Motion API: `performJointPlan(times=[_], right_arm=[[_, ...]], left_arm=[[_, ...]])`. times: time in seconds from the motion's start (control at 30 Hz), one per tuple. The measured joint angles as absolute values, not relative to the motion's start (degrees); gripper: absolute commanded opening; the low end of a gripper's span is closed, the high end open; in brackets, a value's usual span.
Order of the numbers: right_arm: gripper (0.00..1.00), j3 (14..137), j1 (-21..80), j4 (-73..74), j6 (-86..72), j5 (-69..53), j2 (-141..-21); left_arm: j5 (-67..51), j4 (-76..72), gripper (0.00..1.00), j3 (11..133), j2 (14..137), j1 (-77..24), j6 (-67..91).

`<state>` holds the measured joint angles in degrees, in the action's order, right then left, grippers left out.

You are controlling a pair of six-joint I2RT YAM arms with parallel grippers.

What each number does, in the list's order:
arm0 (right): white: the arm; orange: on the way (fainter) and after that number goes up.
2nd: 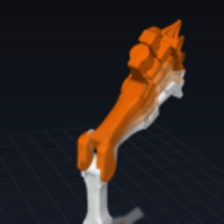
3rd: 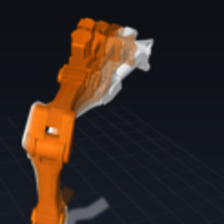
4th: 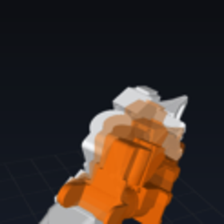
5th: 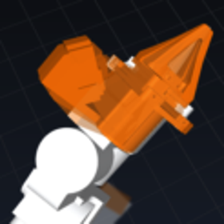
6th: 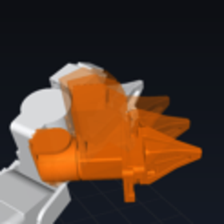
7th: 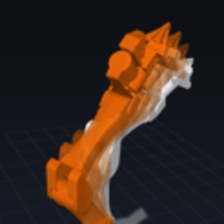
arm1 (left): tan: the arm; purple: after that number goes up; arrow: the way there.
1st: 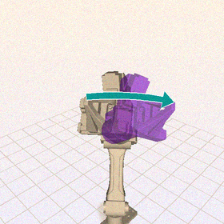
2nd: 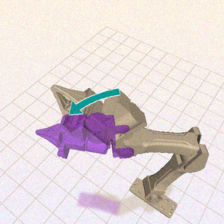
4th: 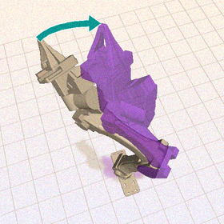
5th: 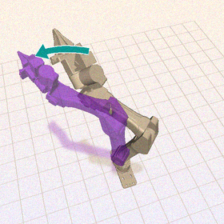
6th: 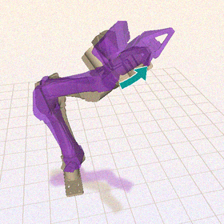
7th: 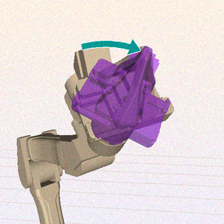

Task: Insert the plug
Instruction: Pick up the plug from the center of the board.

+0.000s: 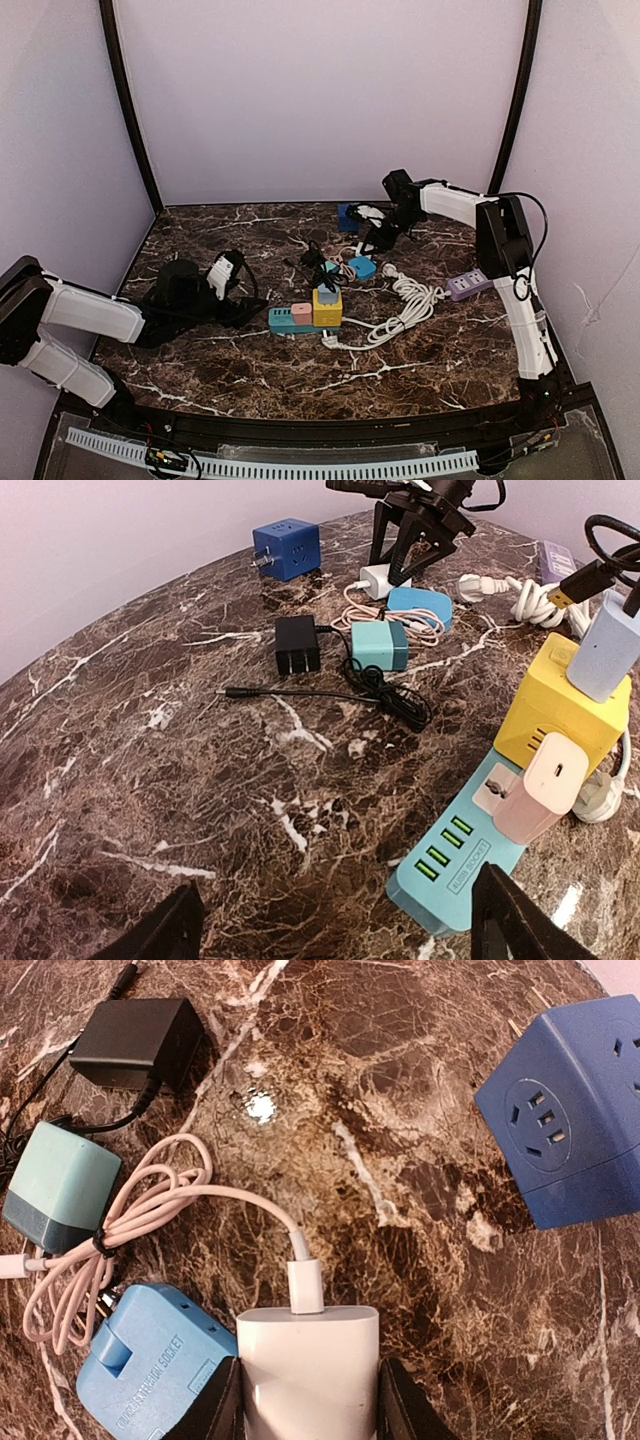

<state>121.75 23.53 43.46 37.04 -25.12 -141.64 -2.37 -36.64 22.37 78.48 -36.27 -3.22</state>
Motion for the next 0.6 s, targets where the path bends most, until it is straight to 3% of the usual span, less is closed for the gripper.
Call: performJointPlan(times=[0.23,0.4,0.6], right_arm=[[0.24,118.83,23.53,42.72,35.66,-24.58,-139.76],[0.43,117.93,23.59,41.67,33.87,-22.61,-139.28],[0.48,117.97,23.64,40.49,31.57,-21.41,-139.61]], left_arm=[[-4.27,-39.09,0.8,22.55,78.48,-36.29,-7.03],[-5.3,-39.51,0.79,22.55,78.41,-36.53,-7.97],[-5.34,-39.48,0.79,22.55,77.87,-36.67,-8.05]])
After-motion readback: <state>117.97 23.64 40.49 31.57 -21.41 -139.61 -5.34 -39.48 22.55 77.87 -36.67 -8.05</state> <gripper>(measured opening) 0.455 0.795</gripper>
